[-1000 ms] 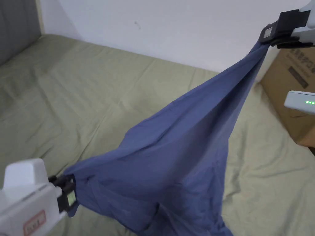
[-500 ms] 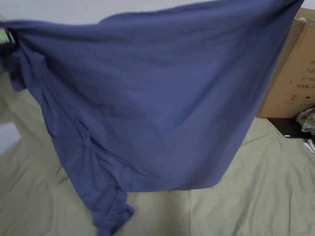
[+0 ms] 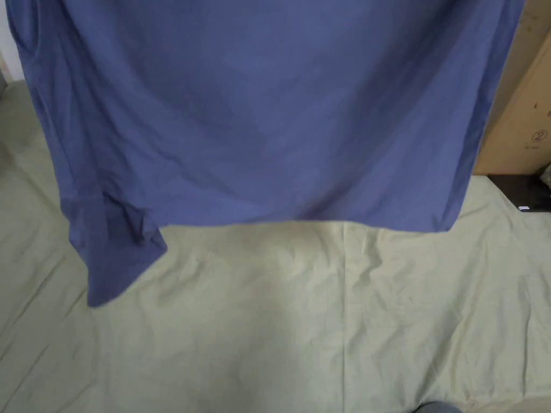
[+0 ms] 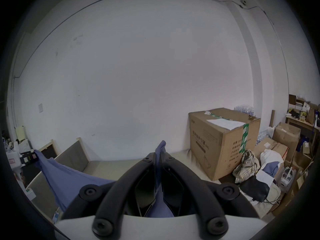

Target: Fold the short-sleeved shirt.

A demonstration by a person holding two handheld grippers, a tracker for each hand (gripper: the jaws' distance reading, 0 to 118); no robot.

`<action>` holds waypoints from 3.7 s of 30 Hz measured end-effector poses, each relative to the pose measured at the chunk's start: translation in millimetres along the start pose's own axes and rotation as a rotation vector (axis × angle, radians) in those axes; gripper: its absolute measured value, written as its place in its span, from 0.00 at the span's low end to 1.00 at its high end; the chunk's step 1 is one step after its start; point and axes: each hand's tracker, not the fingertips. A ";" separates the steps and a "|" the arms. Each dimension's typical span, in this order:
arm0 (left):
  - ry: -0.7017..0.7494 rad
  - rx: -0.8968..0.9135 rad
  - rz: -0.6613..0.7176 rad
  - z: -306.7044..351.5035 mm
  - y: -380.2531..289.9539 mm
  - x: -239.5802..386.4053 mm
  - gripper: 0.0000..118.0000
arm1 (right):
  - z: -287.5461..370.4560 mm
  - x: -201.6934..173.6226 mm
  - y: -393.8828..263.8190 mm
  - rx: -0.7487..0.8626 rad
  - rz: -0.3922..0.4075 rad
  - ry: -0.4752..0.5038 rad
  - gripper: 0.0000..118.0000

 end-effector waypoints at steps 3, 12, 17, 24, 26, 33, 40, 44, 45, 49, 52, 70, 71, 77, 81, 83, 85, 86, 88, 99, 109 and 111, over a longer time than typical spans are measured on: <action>0.080 0.015 0.010 -34.7 30.1 15.1 0.02 | -39.2 -14.9 25.0 0.044 -0.024 -0.051 0.02; 0.237 0.186 -0.048 -122.2 74.4 53.2 0.02 | -137.7 -52.2 66.0 0.185 -0.043 -0.140 0.02; 0.247 0.264 -0.038 -159.4 65.3 52.8 0.02 | -174.1 -58.4 53.2 0.247 -0.054 -0.135 0.02; 0.246 0.142 -0.089 -215.4 -12.7 32.7 0.02 | -228.9 -52.3 -22.3 0.128 -0.038 -0.112 0.02; 0.243 0.072 -0.114 -227.5 -48.8 29.0 0.02 | -241.0 -46.1 -56.9 0.063 -0.060 -0.113 0.02; 0.188 -0.188 -0.145 -239.1 -196.4 8.5 0.02 | -264.7 -7.1 -212.6 -0.236 -0.106 -0.139 0.02; 0.102 -0.411 -0.252 -175.9 -344.5 -16.8 0.02 | -204.2 41.2 -359.3 -0.477 -0.115 -0.136 0.02; 0.051 -0.510 -0.274 -114.5 -419.0 -36.6 0.02 | -146.0 64.2 -425.4 -0.592 -0.056 -0.095 0.02; 0.043 -0.535 -0.263 -101.7 -432.9 -40.3 0.02 | -133.5 68.4 -436.4 -0.617 -0.039 -0.086 0.02; 0.035 -0.590 -0.266 -35.5 -480.8 -50.9 0.02 | -79.1 86.2 -480.5 -0.675 -0.037 -0.060 0.02; 0.044 -0.663 -0.193 3.3 -496.1 -59.4 0.02 | -44.1 96.3 -496.7 -0.714 -0.006 -0.042 0.02; 0.074 -0.635 0.000 114.2 -483.4 -88.2 0.96 | 67.5 136.6 -507.4 -0.658 0.009 -0.034 0.91; 0.081 -0.606 0.004 117.3 -473.1 -90.8 0.96 | 70.1 135.1 -498.7 -0.628 0.038 -0.037 0.91; 0.079 -0.285 -0.089 128.7 -413.3 -69.4 0.96 | 89.4 100.6 -444.8 -0.359 0.125 -0.007 0.91; 0.049 -0.114 -0.151 135.0 -397.2 -40.1 0.97 | 100.9 72.6 -422.0 -0.199 0.124 0.027 0.91; 0.025 -0.076 -0.176 139.0 -395.7 -28.0 0.94 | 106.7 60.8 -416.1 -0.146 0.068 0.038 0.91; 0.005 -0.048 -0.173 144.4 -395.6 -20.0 0.82 | 111.7 52.2 -414.0 -0.103 0.036 0.054 0.90; -0.008 -0.043 -0.170 145.3 -396.7 -19.3 0.69 | 114.2 48.3 -413.7 -0.088 0.030 0.063 0.87; -0.011 -0.039 -0.167 147.3 -397.4 -14.2 0.30 | 117.7 42.1 -414.2 -0.075 0.035 0.065 0.62; -0.083 -0.126 -0.120 140.5 -404.9 -12.1 0.00 | 119.4 31.5 -419.9 -0.104 0.041 0.074 0.00; -0.017 -0.550 -0.130 106.6 -421.2 -51.3 1.00 | 113.1 36.8 -428.0 -0.152 0.048 0.089 0.00; -0.020 -0.603 -0.171 105.3 -435.8 -59.5 1.00 | 110.8 36.7 -430.4 -0.162 0.052 0.089 0.00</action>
